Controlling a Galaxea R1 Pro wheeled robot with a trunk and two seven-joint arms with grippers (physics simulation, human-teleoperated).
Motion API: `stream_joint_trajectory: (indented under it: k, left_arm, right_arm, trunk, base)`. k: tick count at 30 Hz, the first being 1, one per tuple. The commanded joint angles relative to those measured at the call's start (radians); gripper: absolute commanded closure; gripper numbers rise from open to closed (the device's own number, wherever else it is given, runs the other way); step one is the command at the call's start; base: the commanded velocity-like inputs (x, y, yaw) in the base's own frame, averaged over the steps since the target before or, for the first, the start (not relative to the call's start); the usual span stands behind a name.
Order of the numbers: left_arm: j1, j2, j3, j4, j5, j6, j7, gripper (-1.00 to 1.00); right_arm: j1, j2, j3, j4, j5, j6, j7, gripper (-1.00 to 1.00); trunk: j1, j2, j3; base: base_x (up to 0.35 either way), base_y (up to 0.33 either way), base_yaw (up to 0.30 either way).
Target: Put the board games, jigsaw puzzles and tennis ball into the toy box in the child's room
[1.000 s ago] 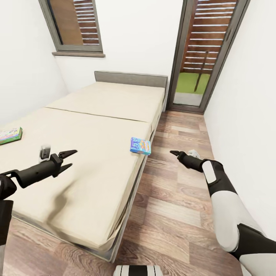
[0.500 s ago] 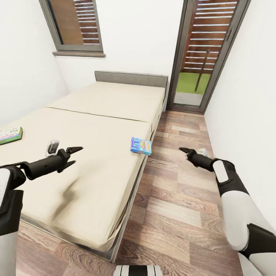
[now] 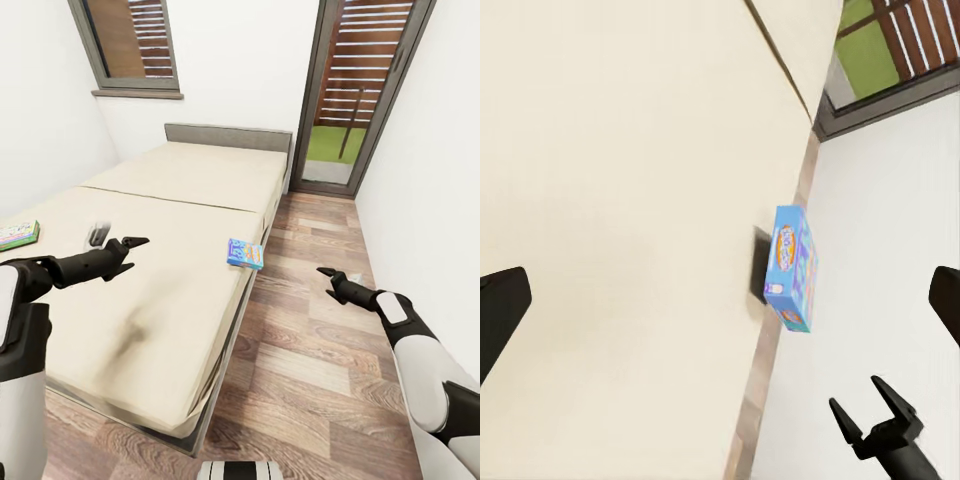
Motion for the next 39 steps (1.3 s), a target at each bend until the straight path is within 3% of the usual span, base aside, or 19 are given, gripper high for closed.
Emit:
stream_joint_trajectory:
  k: [1, 6, 7, 10, 11, 13, 15, 16, 17, 19, 20, 25, 31, 39]
  left_arm:
    - [-0.013, 0.000, -0.005, -0.001, 0.034, 0.003, 0.041, -1.00]
    - [-0.093, -0.002, -0.049, -0.003, 0.145, 0.003, 0.239, -1.00]
    - [-0.093, -0.002, -0.049, -0.003, 0.145, 0.003, 0.239, -1.00]
    - [-0.151, -0.009, -0.070, -0.002, 0.200, 0.003, 0.354, -1.00]
    - [-0.151, -0.009, -0.070, -0.002, 0.200, 0.003, 0.354, -1.00]
    - [-0.213, -0.045, -0.098, 0.002, 0.241, -0.003, 0.472, -1.00]
    - [-0.232, -0.064, -0.111, 0.005, 0.252, -0.006, 0.510, -1.00]
    - [-0.252, -0.091, -0.128, 0.008, 0.257, -0.008, 0.537, -1.00]
    - [-0.252, -0.091, -0.128, 0.008, 0.257, -0.008, 0.537, -1.00]
    - [-0.274, -0.122, -0.142, 0.015, 0.260, -0.010, 0.560, -1.00]
    - [-0.301, -0.154, -0.154, 0.034, 0.261, -0.011, 0.577, -1.00]
    - [-0.314, -0.169, -0.158, 0.043, 0.261, -0.012, 0.582, -1.00]
    - [-0.336, -0.185, -0.177, 0.048, 0.264, -0.012, 0.587, -1.00]
    - [-0.350, -0.188, -0.192, 0.053, 0.263, -0.016, 0.590, -1.00]
  right_arm:
    - [-0.002, 0.002, -0.005, 0.012, -0.002, 0.006, 0.002, -1.00]
    - [-0.008, 0.003, -0.004, 0.046, -0.015, 0.006, 0.001, -1.00]
    - [-0.008, 0.003, -0.004, 0.046, -0.015, 0.006, 0.001, -1.00]
    - [-0.013, 0.003, -0.004, 0.055, -0.018, 0.007, 0.001, -1.00]
    - [-0.013, 0.003, -0.004, 0.055, -0.018, 0.007, 0.001, -1.00]
    - [-0.017, 0.003, -0.005, 0.066, -0.020, 0.008, -0.007, -1.00]
    - [-0.018, 0.002, -0.005, 0.069, -0.020, 0.009, -0.014, -1.00]
    - [-0.036, 0.002, -0.006, 0.072, -0.021, 0.009, -0.048, -1.00]
    - [-0.036, 0.002, -0.006, 0.072, -0.021, 0.009, -0.048, -1.00]
    - [-0.069, 0.002, -0.007, 0.084, -0.022, 0.009, -0.097, -1.00]
    - [-0.101, 0.001, -0.007, 0.126, -0.024, 0.008, -0.135, -1.00]
    - [-0.112, -0.005, -0.008, 0.143, -0.031, 0.009, -0.145, -1.00]
    - [-0.117, -0.017, -0.007, 0.147, -0.092, 0.011, -0.145, -1.00]
    - [-0.116, -0.019, -0.007, 0.147, -0.100, 0.014, -0.139, -1.00]
  trunk:
    - [0.000, 0.000, -0.001]
    - [0.000, 0.000, -0.001]
    - [0.000, 0.000, -0.001]
    - [0.000, 0.000, -0.001]
    - [0.000, 0.000, -0.001]
    - [0.000, 0.000, -0.001]
    - [0.000, 0.000, -0.001]
    - [0.000, 0.000, -0.001]
    - [0.000, 0.000, -0.001]
    - [0.000, 0.000, -0.001]
    - [0.000, 0.000, -0.001]
    - [0.000, 0.000, -0.002]
    - [0.000, 0.000, -0.003]
    - [0.000, 0.000, -0.004]
  base:
    - [0.000, 0.000, 0.000]
    - [0.000, 0.000, 0.000]
    - [0.000, 0.000, 0.000]
    - [0.000, 0.000, 0.000]
    - [0.000, 0.000, 0.000]
    - [0.000, 0.000, 0.000]
    - [0.000, 0.000, 0.000]
    - [0.000, 0.000, 0.000]
    - [0.000, 0.000, 0.000]
    - [0.000, 0.000, 0.000]
    - [0.000, 0.000, 0.000]
    - [0.000, 0.000, 0.005]
    - [0.000, 0.000, 0.181]
    - [0.000, 0.000, 0.282]
